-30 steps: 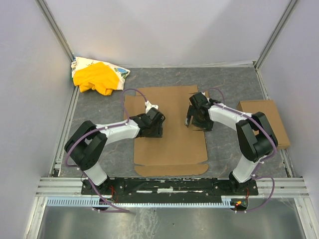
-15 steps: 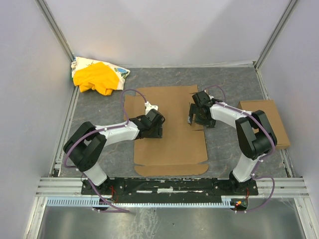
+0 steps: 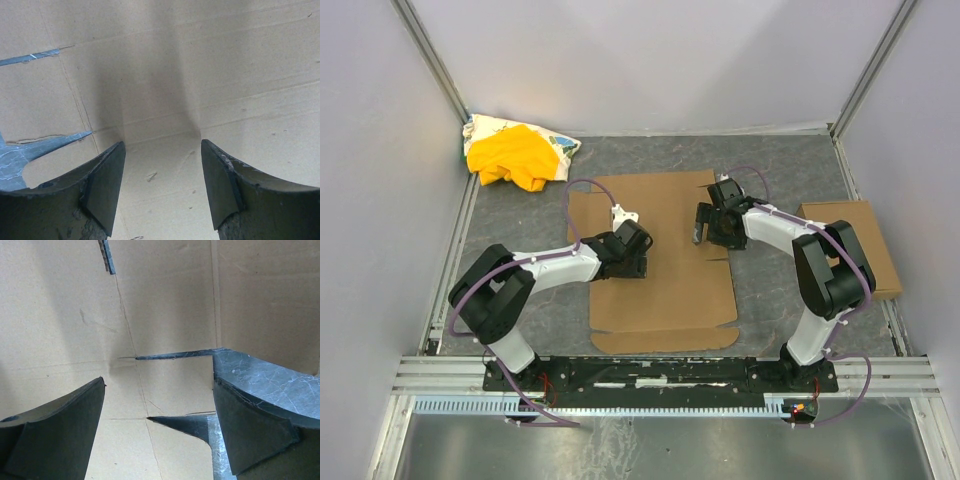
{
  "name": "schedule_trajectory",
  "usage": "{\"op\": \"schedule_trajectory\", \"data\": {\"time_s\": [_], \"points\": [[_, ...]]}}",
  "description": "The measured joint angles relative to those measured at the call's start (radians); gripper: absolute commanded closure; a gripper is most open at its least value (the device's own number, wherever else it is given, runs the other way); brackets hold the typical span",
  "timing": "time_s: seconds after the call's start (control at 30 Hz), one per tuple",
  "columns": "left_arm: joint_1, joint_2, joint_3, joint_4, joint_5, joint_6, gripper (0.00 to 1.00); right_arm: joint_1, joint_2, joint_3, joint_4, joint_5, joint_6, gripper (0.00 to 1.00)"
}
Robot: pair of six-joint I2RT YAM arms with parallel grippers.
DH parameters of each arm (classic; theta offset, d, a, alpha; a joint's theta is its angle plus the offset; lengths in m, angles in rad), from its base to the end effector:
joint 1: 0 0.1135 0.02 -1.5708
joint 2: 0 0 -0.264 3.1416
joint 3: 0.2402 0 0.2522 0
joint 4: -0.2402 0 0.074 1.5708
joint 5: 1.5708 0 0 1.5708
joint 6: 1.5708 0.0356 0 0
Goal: Fold the paper box
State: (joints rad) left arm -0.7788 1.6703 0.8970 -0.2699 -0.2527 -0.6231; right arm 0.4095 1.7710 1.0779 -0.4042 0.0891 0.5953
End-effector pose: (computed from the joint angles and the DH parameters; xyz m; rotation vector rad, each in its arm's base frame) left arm 0.2326 -0.2171 0.1543 0.1121 2.5720 -0.1984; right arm 0.3216 0.1361 0.1645 0.2770 2.6629 0.2064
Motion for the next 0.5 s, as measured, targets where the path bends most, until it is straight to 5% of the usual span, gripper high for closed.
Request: {"op": "schedule_trajectory", "data": {"time_s": [0.5], "points": [[-0.007,0.008,0.005,-0.005,-0.013,0.0,0.3,0.017,-0.079,0.002,-0.051,-0.018,-0.01,0.05]]}}
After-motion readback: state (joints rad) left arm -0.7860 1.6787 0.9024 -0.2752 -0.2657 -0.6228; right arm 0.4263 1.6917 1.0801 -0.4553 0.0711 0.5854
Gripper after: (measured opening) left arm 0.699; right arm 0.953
